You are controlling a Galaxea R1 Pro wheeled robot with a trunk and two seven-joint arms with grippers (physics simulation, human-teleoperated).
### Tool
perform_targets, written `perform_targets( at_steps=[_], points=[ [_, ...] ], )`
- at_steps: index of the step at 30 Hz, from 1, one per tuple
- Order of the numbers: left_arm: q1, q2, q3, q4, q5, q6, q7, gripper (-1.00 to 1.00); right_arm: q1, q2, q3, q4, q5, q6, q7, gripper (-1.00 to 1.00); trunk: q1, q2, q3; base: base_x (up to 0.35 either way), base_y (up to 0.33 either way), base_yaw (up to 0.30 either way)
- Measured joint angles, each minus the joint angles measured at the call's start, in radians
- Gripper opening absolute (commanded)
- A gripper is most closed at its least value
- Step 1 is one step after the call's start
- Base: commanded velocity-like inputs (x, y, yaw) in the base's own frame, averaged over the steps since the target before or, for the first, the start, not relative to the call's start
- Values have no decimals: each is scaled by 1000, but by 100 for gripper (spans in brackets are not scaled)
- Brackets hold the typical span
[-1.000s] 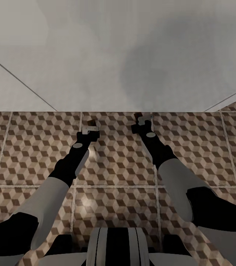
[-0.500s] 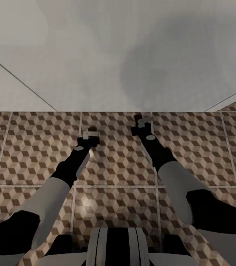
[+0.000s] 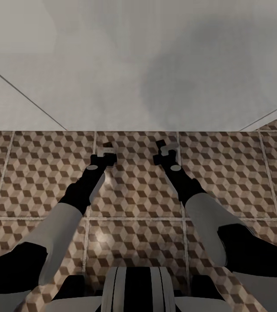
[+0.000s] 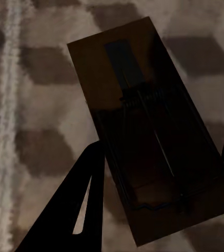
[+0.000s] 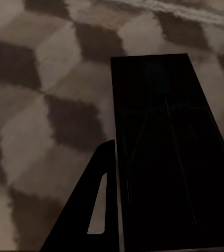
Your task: Take the four mousetraps from the cabinet in the bathroom and place them on the bathroom floor. Make sure all four end up on the same floor surface, and ensure that at least two of them are either under or directly next to the same bathroom sink.
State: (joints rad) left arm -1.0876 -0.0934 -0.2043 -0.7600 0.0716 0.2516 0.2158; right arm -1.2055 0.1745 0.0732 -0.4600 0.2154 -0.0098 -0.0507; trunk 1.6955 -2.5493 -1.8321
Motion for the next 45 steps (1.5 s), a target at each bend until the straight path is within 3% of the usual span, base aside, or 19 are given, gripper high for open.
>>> perform_targets(
  at_steps=[12,45],
  points=[
    [-22,-2,0,-34,0,46,0,-100,0,0,0,6,0,-4,0,-100,0,0,0,0,0,0],
    [-23,-1,-1,42,-1,36,-1,-100,0,0,0,7,0,-4,-1,-100,0,0,0,0,0,0]
  ],
)
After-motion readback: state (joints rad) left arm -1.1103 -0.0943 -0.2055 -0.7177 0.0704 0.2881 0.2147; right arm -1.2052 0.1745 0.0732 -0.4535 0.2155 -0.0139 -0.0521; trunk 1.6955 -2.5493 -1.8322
